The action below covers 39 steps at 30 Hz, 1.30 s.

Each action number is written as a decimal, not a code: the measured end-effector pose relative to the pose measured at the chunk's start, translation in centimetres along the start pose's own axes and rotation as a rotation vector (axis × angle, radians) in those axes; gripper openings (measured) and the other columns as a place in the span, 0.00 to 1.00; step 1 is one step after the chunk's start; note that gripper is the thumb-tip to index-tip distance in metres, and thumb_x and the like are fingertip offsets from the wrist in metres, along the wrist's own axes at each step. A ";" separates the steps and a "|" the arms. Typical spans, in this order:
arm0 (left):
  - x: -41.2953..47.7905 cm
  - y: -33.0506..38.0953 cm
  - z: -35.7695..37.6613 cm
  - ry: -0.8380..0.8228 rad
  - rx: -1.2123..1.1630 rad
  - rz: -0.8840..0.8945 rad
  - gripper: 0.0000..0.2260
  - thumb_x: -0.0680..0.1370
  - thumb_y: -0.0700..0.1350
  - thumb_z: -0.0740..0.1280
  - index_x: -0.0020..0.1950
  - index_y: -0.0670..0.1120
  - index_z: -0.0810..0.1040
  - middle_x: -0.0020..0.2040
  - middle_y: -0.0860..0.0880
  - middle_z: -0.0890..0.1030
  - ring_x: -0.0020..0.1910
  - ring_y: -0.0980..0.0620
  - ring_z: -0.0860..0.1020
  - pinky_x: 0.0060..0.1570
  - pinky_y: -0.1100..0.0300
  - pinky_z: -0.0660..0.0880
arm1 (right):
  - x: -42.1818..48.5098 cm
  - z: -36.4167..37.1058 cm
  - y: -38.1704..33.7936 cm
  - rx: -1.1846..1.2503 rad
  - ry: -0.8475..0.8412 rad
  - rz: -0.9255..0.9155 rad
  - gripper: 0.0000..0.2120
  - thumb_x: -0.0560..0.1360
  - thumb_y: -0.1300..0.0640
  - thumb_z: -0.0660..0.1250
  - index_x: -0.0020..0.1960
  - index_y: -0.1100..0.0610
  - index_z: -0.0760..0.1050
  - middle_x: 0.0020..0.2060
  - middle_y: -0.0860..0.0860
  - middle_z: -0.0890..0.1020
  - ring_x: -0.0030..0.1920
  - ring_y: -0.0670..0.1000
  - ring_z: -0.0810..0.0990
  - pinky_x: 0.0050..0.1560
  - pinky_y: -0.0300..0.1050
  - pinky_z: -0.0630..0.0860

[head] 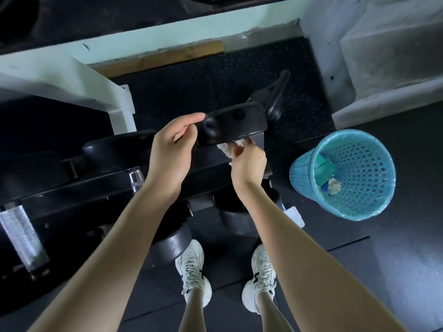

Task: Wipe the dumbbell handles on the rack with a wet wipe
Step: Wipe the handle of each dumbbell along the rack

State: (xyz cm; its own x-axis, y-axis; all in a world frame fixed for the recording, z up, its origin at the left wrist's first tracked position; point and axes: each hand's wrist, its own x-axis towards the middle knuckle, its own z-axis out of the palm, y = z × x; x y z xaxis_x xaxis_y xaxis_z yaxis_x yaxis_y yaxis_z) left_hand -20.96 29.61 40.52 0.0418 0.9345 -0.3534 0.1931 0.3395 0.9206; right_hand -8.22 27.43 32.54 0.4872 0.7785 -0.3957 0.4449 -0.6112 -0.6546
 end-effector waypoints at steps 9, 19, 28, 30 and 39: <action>-0.8 -1.7 0.7 -0.010 -0.037 -0.035 0.11 0.80 0.38 0.61 0.53 0.52 0.80 0.52 0.59 0.80 0.52 0.68 0.77 0.50 0.76 0.69 | -0.7 0.1 1.8 -0.111 -0.041 0.102 0.18 0.74 0.49 0.69 0.56 0.61 0.73 0.51 0.55 0.81 0.52 0.55 0.79 0.46 0.42 0.71; -1.6 -4.1 1.8 0.004 0.059 -0.147 0.12 0.79 0.38 0.60 0.55 0.48 0.81 0.43 0.58 0.80 0.38 0.65 0.75 0.41 0.77 0.70 | -1.1 -0.7 1.7 -0.316 -0.138 0.117 0.18 0.76 0.50 0.65 0.60 0.60 0.72 0.53 0.56 0.80 0.55 0.57 0.79 0.46 0.45 0.71; -2.5 -6.1 3.8 -0.063 0.077 -0.368 0.08 0.77 0.37 0.64 0.51 0.46 0.81 0.44 0.48 0.81 0.41 0.53 0.79 0.50 0.51 0.80 | -3.0 -1.6 3.2 -0.581 -0.273 0.190 0.10 0.78 0.58 0.59 0.57 0.60 0.74 0.52 0.57 0.81 0.55 0.57 0.79 0.52 0.46 0.74; -2.7 -6.1 4.5 -0.044 0.072 -0.385 0.06 0.76 0.39 0.67 0.49 0.47 0.82 0.41 0.51 0.81 0.42 0.54 0.79 0.50 0.51 0.80 | -3.7 -2.3 3.7 -0.674 -0.308 0.164 0.10 0.77 0.60 0.60 0.56 0.59 0.75 0.52 0.55 0.81 0.56 0.56 0.78 0.58 0.45 0.72; -4.1 -6.5 6.4 0.024 -0.079 -0.234 0.08 0.75 0.47 0.71 0.45 0.62 0.82 0.44 0.51 0.83 0.46 0.50 0.82 0.51 0.46 0.78 | -4.9 -4.4 1.4 -0.758 -0.161 -0.194 0.11 0.76 0.51 0.67 0.54 0.56 0.72 0.47 0.51 0.82 0.47 0.54 0.81 0.37 0.42 0.65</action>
State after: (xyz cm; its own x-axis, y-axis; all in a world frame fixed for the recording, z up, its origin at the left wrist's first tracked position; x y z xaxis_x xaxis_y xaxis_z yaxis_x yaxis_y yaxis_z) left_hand -16.15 22.92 34.92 -0.0187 0.8313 -0.5556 0.1175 0.5536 0.8244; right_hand -6.63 22.13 36.40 0.2600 0.8567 -0.4454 0.9285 -0.3485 -0.1283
